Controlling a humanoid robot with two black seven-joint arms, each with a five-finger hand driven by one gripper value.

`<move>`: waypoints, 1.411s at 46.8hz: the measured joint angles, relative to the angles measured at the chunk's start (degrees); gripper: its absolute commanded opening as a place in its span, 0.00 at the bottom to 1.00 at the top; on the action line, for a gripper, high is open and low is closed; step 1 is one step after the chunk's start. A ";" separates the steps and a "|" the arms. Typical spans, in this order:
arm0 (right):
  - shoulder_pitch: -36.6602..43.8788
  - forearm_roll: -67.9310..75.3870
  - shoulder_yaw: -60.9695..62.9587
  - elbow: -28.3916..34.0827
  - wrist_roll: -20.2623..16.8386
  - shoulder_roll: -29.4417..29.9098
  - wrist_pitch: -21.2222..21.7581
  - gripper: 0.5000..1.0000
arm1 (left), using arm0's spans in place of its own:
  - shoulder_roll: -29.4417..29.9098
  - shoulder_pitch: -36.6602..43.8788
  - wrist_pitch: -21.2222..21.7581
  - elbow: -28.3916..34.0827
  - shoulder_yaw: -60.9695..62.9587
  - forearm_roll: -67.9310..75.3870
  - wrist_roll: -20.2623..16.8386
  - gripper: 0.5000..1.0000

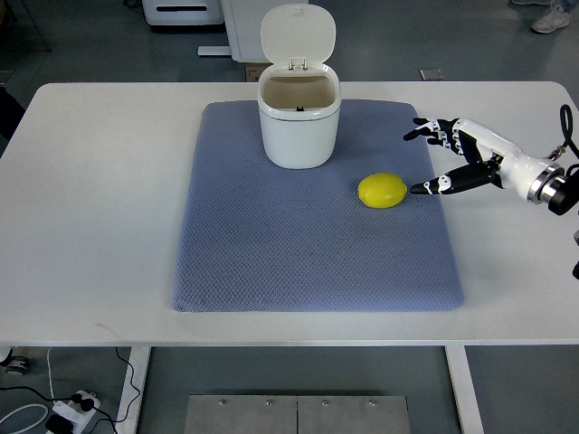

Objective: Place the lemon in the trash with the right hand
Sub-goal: 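Reach the open right hand toward the yellow lemon, then close the right hand's fingers around the yellow lemon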

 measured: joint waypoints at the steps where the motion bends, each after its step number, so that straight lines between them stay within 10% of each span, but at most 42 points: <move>1: 0.02 -0.23 -0.21 -0.32 0.00 0.35 -0.07 1.00 | 0.00 0.00 0.00 0.00 0.00 0.00 -0.01 1.00; 66: 0.73 -3.90 -7.82 -12.44 0.96 12.60 -4.80 0.87 | 0.00 0.00 0.00 0.00 0.00 0.00 0.00 1.00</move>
